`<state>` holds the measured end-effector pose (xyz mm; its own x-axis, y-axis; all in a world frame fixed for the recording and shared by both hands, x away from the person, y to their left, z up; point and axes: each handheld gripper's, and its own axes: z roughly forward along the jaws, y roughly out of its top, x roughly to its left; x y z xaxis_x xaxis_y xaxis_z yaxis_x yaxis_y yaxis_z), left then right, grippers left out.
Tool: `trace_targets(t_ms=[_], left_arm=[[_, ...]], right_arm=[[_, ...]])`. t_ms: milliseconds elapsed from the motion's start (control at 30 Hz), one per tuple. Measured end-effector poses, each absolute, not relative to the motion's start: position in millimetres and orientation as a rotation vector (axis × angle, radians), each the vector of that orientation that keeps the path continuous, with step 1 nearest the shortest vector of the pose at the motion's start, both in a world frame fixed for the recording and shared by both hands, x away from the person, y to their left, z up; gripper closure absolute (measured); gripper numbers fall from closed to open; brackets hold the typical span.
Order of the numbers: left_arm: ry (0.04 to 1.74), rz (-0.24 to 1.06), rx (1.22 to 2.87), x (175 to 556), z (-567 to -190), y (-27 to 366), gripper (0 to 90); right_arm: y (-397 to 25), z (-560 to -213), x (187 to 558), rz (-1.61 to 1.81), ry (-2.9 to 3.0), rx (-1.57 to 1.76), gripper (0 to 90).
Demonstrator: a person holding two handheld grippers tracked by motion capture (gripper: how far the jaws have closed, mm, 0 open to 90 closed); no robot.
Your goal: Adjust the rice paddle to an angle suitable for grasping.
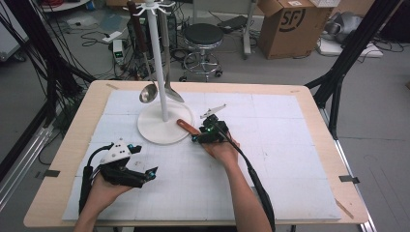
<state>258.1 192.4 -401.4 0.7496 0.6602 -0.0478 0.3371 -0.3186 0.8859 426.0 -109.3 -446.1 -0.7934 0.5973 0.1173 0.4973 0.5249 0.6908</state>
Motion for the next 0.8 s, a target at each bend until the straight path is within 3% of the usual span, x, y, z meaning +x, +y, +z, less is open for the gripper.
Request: trace_targets(t_ms=[300, 800], left_arm=[[0.759, 0.398, 1.928, 258.6, -401.3, 192.7, 7.5], [0.758, 0.396, 1.917, 257.8, -399.2, 193.9, 7.5]], right_arm=[[-106.4, -445.2, 424.5, 1.105, 2.634, 0.906, 63.8], [-109.8, -441.9, 417.2, 1.086, 2.677, 0.894, 64.8]])
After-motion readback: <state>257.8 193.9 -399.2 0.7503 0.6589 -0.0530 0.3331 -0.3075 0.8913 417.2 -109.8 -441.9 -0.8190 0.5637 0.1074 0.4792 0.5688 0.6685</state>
